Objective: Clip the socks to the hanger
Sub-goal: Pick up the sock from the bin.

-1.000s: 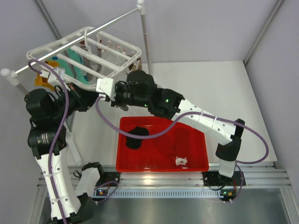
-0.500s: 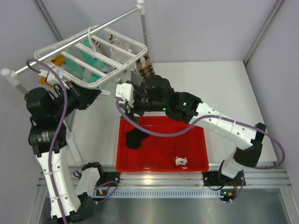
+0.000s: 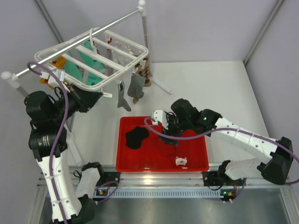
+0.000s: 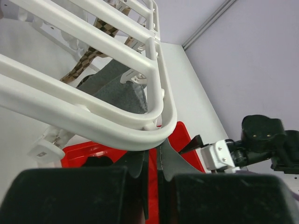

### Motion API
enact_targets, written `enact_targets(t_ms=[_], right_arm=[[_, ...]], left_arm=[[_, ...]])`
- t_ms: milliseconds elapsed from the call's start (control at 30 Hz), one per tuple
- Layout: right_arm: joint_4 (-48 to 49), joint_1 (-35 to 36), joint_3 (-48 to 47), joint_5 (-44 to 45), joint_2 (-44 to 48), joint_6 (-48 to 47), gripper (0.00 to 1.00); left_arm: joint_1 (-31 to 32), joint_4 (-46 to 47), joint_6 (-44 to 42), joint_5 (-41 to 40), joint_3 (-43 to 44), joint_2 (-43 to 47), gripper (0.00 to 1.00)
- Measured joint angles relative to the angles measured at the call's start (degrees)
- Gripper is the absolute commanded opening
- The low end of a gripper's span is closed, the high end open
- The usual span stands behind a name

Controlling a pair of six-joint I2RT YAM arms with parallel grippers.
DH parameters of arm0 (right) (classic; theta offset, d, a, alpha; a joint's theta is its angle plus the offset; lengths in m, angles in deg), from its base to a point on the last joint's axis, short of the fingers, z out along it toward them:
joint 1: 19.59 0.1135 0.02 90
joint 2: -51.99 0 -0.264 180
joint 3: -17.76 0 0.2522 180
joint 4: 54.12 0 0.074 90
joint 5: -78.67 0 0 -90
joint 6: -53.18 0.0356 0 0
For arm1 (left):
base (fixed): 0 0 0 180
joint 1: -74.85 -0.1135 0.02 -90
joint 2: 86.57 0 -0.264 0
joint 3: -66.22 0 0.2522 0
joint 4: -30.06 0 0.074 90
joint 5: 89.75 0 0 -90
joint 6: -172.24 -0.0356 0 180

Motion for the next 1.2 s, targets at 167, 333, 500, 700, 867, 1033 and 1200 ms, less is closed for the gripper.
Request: enact_targets(t_ms=[167, 333, 500, 700, 867, 1033, 1200], right_arm=[[6.43, 0.11, 6.84, 1.14, -0.85, 1.55, 0.53], [15.82, 1.81, 5.70, 0.72, -9.01, 5.07, 0.41], [18.51, 2.14, 3.10, 1.16, -18.03, 9.14, 0.35], [17.79, -2.54, 7.63, 3.87, -16.06, 11.93, 0.38], [17.20, -3.19, 8.15, 5.42, -15.43, 13.33, 0.41], [20.90, -0.09, 2.36, 5.97, -20.15, 15.56, 0.41], [25.49, 4.22, -3.65, 6.08, -26.91, 17.44, 0.41]], left_arm=[[0.00, 0.39, 0.02, 0.59, -0.94, 0.44, 0.00], [-0.02, 0.55, 0.04, 0.59, -1.42, 0.42, 0.00], [-0.02, 0.66, 0.07, 0.55, -1.53, 0.42, 0.00], [-0.02, 1.66, 0.17, 0.35, -2.95, 0.70, 0.00], [-0.07, 2.91, 0.28, 0.15, -5.07, 1.22, 0.00], [-0.07, 3.72, 0.28, 0.11, -5.51, 1.20, 0.00], [-0.07, 3.93, 0.33, 0.09, -5.55, 1.22, 0.00]])
